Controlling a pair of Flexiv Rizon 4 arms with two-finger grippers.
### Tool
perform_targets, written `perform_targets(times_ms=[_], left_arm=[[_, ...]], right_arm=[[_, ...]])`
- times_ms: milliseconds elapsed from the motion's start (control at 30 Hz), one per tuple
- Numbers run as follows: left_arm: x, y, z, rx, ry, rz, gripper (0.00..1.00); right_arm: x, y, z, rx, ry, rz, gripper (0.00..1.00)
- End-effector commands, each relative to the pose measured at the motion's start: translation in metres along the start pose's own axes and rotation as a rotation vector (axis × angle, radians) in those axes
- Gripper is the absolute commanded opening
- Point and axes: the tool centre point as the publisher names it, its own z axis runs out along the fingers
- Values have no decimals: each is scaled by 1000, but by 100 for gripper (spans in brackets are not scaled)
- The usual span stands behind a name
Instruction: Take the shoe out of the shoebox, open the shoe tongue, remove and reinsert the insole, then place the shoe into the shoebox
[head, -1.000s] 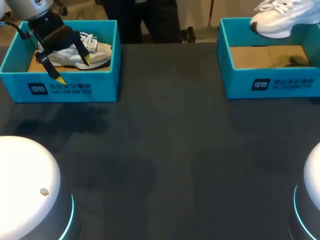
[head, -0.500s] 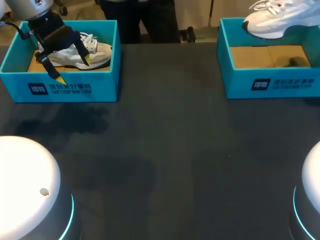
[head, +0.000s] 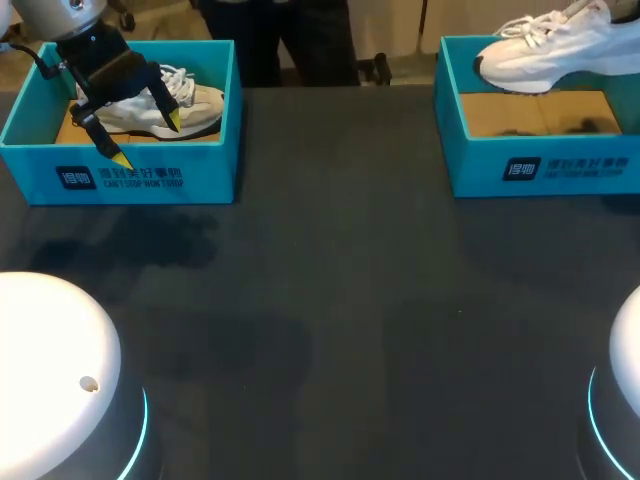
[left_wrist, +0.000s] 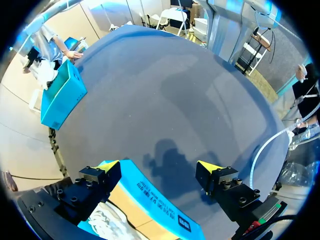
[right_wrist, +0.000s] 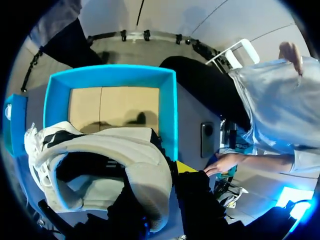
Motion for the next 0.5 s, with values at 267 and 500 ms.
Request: perform_targets(times_ms=[267, 500], left_arm=[[0, 0, 0, -1, 2, 1, 100], [0, 0, 0, -1, 2, 1, 100]], right_arm=[[1, -10, 4, -27, 1, 0, 0], [7, -9, 4, -29, -2, -3, 0]])
